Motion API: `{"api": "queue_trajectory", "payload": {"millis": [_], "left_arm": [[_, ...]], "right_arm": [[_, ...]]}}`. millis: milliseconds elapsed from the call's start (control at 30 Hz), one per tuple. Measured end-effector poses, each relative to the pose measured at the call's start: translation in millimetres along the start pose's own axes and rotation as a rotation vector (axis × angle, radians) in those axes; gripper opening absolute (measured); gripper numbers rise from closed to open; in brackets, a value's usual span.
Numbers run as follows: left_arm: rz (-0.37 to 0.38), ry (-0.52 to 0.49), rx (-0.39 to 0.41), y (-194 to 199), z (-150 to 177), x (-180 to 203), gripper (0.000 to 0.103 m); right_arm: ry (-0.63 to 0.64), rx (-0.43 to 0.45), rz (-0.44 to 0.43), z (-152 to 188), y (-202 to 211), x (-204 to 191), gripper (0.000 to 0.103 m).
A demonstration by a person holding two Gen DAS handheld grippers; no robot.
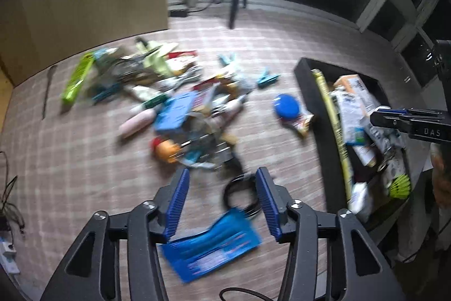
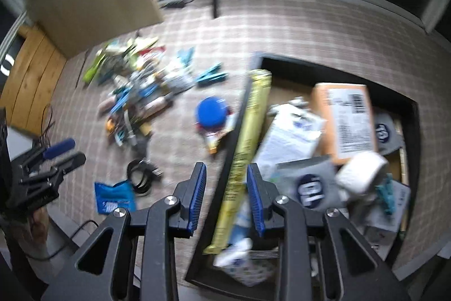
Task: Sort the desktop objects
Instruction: 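Move both grippers back over the pile, then lower the left gripper onto the blue wipes packet while the right lowers onto the black cable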
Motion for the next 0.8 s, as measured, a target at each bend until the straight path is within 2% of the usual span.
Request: {"api": "queue_trajectory", "payload": {"millis": [100, 200, 400, 533, 633, 800], "left_arm": [[-0.018, -0.019, -0.013, -1, 16, -16, 0.053], [-0.003, -0.049, -0.032, -6, 33, -23, 0.057], [0.004, -0.154, -0.086, -26, 58, -19, 0.058], [0.007, -0.251, -0.127, -39, 76, -13, 0.059], [0.014, -0.339, -0.146, -46, 87, -3, 0.068], [-0.018, -0.479, -0.165, -56, 101, 12, 0.072]], "right_arm": [[0.056, -0.024, -0.012, 9, -12, -30, 0.031], [0.081, -0.057, -0.025, 20, -25, -50, 0.032], [0.060, -0.138, -0.059, 41, -61, -80, 0.032], [0.018, -0.183, -0.084, 52, -83, -94, 0.032], [-0.010, -0.191, -0.075, 55, -97, -101, 0.032], [-0.058, -0.205, -0.064, 56, -117, -109, 0.032]]}}
Point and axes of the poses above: each gripper's, at about its wrist camera, not at the fingertips, and y roughly against the way its jaws point, x to its right, z to its underside, the point moved 5 cm from there along -y, roughly the way its jaws point, and after that the axes turned 4 degrees about -y, right-handed, at the moved point
